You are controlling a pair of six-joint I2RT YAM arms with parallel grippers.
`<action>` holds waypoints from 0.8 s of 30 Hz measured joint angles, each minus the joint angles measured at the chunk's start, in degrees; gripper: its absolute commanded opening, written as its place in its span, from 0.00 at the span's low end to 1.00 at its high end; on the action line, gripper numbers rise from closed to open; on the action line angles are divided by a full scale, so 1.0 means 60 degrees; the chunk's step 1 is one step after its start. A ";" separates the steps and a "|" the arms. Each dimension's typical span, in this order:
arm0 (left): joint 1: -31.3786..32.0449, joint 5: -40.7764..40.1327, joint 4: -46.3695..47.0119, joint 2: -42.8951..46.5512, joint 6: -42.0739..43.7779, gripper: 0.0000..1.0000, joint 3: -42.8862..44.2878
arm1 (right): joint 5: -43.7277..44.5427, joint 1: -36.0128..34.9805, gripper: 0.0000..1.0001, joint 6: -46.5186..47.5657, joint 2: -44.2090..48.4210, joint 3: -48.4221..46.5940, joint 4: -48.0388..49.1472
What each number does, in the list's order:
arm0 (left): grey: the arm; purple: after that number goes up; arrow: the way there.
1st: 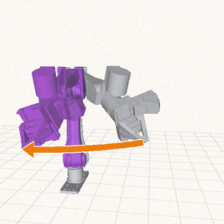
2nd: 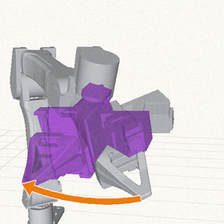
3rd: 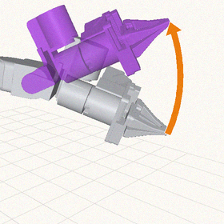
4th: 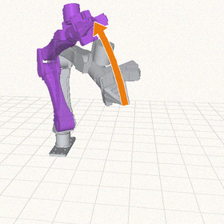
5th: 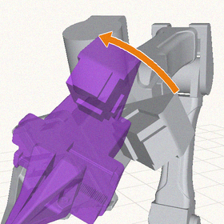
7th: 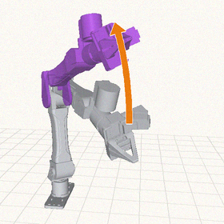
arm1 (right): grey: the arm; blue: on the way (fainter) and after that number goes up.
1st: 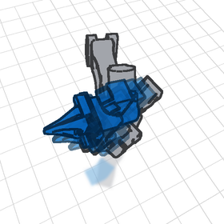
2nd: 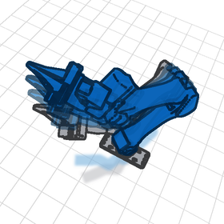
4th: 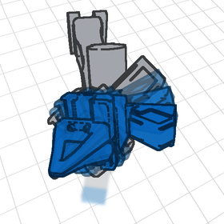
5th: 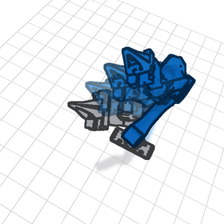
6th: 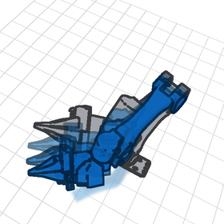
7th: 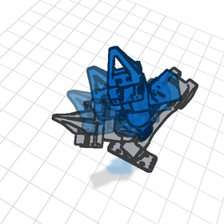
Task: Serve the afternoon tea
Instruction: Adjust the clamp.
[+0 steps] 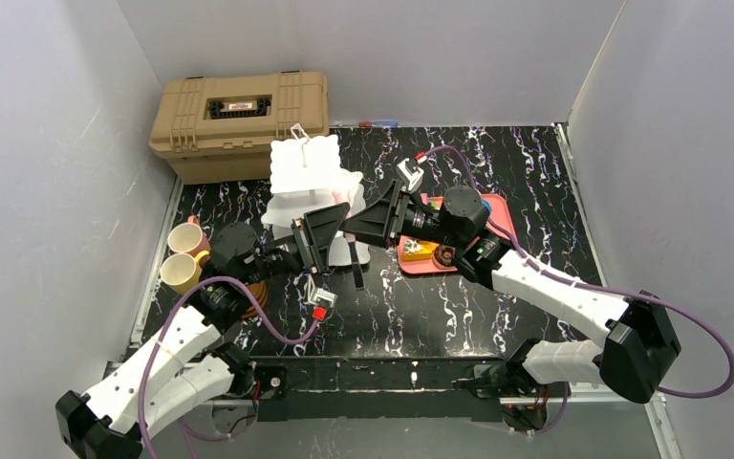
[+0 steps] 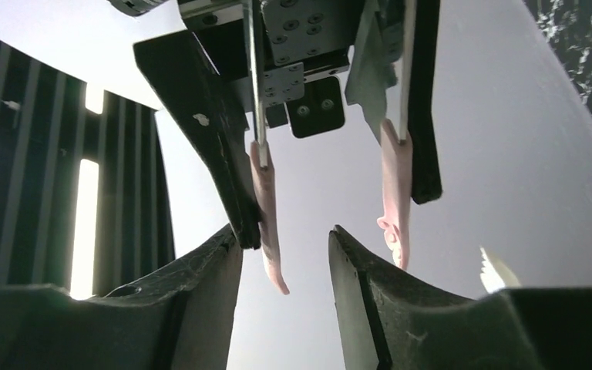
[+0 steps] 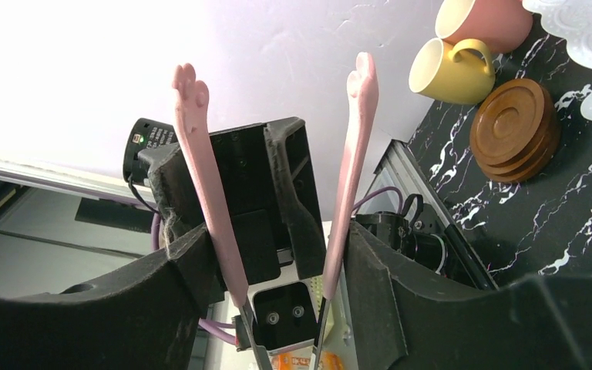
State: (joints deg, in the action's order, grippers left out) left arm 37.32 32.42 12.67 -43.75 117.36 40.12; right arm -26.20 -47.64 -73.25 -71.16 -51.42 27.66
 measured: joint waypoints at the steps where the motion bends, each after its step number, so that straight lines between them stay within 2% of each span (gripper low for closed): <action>1: 0.0000 -0.0025 -0.0109 0.0004 -0.0015 0.47 0.0000 | 0.0029 0.0004 0.65 -0.0033 0.0029 0.0062 0.0025; 7: 0.0000 -0.0277 -0.1140 0.0004 -0.0069 0.52 0.0248 | 0.0098 0.0066 0.63 -0.0171 0.0051 0.0149 0.0040; 17: 0.0000 -0.0663 -0.2473 0.0182 -0.0051 0.69 0.0798 | -0.0481 0.0251 0.61 -0.0117 0.0051 0.0146 -0.0313; 24: 0.0000 -0.0576 -0.3067 0.0073 0.0160 0.68 0.1126 | -0.1406 0.0248 0.62 0.0149 -0.0335 -0.0339 -0.0947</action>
State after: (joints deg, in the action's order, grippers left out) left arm 37.32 28.97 -5.74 -43.31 118.32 46.87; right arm -34.63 -46.15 -72.36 -73.17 -53.45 21.98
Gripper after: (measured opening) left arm 0.690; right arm 0.614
